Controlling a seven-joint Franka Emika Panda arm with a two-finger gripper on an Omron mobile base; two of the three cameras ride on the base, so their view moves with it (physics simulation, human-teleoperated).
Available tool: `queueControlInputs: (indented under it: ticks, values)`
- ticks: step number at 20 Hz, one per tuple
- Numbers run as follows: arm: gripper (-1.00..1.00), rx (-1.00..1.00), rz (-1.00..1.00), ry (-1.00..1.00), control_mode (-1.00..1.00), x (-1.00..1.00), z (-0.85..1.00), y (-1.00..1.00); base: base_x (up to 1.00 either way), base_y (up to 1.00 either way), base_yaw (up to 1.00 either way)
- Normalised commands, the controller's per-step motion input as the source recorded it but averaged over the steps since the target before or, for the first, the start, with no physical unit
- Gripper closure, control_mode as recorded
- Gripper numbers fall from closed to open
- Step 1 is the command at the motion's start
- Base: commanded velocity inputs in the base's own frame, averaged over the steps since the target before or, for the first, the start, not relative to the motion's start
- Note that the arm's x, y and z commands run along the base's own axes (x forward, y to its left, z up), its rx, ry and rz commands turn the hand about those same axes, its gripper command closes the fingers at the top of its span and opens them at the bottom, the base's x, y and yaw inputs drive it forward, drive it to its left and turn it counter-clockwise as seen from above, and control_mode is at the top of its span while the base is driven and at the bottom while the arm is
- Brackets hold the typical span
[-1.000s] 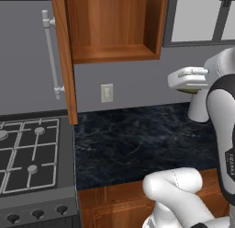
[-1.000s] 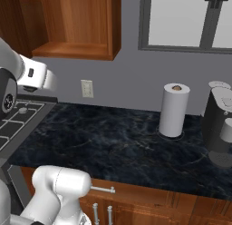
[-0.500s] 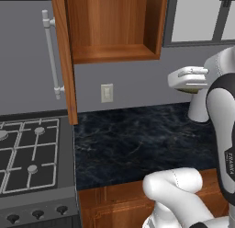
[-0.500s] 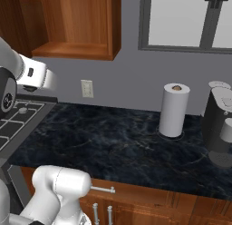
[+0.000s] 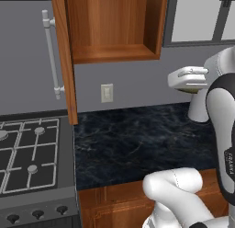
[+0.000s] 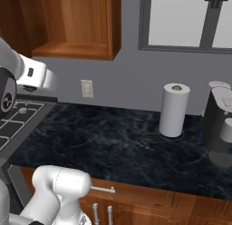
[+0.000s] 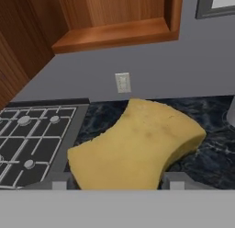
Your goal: Open the cabinet. Pick the sponge and place it next to the sink. Then close the cabinet.
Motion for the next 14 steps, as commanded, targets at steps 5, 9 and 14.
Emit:
queueControlInputs:
  ticks: [5,9,14]
  values:
    - [1.00,0.00,0.00,0.00,1.00,0.00,0.00,0.00,-0.72,0.00,0.00]
    - [1.00,0.00,0.00,0.00,1.00,0.00,0.00,0.00,-0.79,-0.02,0.00]
    - [1.00,0.00,0.00,0.00,1.00,0.00,0.00,0.00,-0.19,-0.08,-0.01]
